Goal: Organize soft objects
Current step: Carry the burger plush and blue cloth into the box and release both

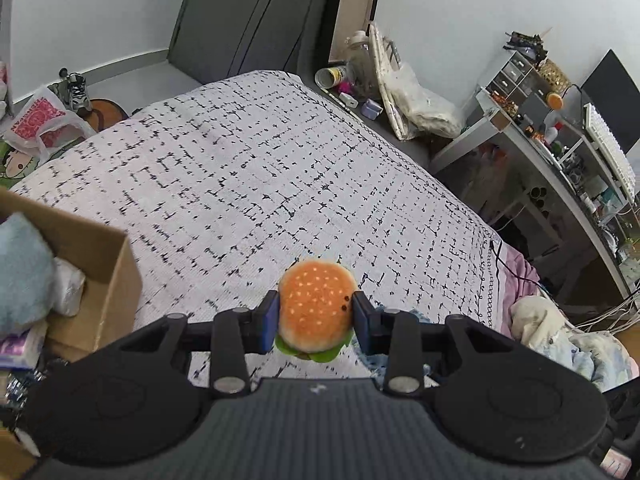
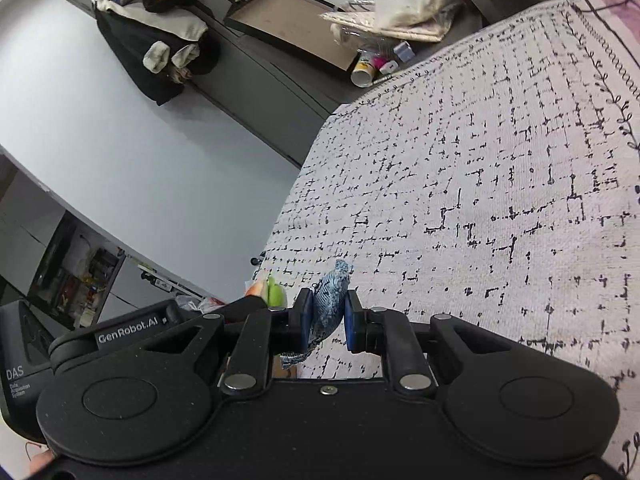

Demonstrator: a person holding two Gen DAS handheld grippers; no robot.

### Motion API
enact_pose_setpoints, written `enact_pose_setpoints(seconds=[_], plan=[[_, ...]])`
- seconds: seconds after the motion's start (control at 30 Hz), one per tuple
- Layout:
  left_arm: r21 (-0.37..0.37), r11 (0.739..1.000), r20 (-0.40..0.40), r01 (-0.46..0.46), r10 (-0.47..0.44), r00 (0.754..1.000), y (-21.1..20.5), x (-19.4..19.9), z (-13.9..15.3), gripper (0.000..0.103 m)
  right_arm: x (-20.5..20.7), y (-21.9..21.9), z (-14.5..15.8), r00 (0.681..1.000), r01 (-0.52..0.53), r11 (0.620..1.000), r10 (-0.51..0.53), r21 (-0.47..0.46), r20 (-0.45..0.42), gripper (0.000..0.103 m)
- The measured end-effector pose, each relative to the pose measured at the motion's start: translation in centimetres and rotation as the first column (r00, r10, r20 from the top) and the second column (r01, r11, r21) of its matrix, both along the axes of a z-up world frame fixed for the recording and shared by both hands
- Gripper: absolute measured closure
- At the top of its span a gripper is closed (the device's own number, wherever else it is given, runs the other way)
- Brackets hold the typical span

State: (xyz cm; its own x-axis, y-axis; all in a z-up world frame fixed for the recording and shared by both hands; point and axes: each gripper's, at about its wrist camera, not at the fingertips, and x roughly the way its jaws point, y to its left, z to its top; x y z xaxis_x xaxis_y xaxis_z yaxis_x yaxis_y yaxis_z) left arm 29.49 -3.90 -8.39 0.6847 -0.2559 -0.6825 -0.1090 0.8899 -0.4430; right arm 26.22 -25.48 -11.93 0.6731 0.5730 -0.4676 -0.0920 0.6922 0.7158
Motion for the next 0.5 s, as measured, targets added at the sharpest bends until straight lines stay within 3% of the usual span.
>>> enact_pose_setpoints(seconds=[0.5], plan=[[0.002, 1.0, 0.043, -0.021, 0.021, 0.999, 2.5, -5.4, 1.8, 0.066, -3.9, 2.0, 4.1, 0.994, -0.026, 0.998, 0.031, -0.055, 0.102, 0.086]])
